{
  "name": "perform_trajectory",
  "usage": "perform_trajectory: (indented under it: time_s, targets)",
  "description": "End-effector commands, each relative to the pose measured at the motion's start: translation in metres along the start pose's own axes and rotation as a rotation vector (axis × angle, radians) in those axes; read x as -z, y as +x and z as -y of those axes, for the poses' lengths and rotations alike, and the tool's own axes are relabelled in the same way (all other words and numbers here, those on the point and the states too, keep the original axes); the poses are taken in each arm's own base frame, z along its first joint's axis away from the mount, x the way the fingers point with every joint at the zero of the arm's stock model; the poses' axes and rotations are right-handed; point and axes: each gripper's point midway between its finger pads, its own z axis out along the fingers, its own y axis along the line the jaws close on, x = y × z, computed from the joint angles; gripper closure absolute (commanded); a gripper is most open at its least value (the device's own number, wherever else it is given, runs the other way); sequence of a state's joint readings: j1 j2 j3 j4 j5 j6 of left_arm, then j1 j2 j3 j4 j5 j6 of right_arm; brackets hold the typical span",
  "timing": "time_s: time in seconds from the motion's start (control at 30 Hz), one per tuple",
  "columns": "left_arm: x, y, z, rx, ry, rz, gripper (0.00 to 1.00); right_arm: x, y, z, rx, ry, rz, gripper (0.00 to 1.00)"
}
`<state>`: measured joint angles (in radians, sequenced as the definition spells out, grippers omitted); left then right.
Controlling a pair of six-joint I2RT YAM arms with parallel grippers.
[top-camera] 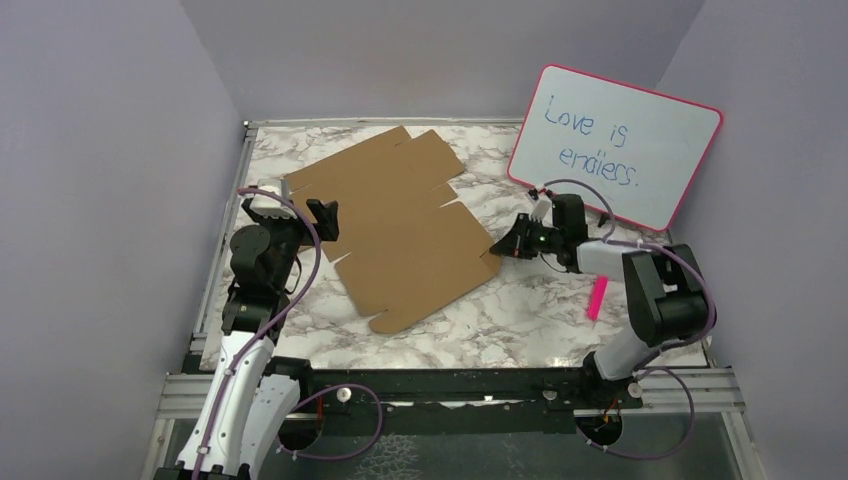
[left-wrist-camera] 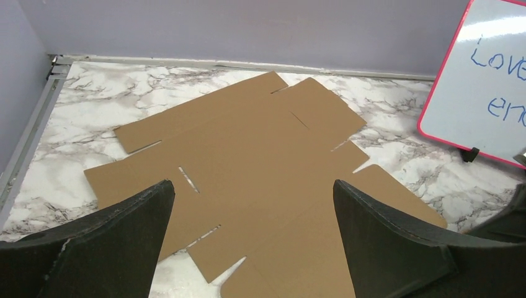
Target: Fold the paper box
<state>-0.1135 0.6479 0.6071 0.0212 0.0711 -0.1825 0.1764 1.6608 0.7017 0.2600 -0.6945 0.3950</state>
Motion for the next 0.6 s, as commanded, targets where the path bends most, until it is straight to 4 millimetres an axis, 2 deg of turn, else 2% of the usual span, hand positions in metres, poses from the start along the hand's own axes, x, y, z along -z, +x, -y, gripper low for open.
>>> perform_trajectory:
  time_s: [0.0, 0.2, 0.43, 0.57]
  targets:
    - [-0.002, -0.004, 0.005, -0.001, 0.025, 0.017, 0.01, 0.022, 0.012, -0.003, -0.079, 0.077, 0.059, 0.99]
    - [-0.005, 0.000, 0.004, 0.008, 0.015, 0.007, 0.01, 0.058, 0.039, -0.008, -0.125, 0.160, 0.094, 0.98]
    - [-0.012, 0.006, -0.006, 0.021, -0.041, -0.017, 0.01, 0.084, 0.080, -0.015, -0.215, 0.182, 0.065, 0.86]
    - [-0.016, 0.014, -0.010, 0.034, -0.063, -0.047, 0.01, 0.094, 0.079, -0.019, -0.197, 0.197, 0.106, 0.73]
